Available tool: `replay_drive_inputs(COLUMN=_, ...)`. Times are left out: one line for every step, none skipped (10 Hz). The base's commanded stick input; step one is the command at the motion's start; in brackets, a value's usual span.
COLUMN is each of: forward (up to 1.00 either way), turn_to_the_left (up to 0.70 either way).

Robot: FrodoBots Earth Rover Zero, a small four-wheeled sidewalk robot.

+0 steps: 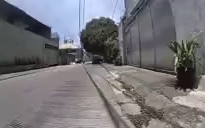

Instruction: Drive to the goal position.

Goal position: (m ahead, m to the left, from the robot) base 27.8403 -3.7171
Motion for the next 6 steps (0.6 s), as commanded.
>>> replay_drive_inputs(forward=1.00, turn_to_the_left=0.00)
replay_drive_inputs(forward=1.00, turn_to_the_left=0.00)
replay_drive_inputs(forward=1.00, turn_to_the_left=0.00)
replay_drive_inputs(forward=1.00, turn_to_the_left=0.00)
replay_drive_inputs(forward=1.00, turn_to_the_left=0.00)
replay_drive_inputs(forward=1.00, turn_to_the_left=0.00)
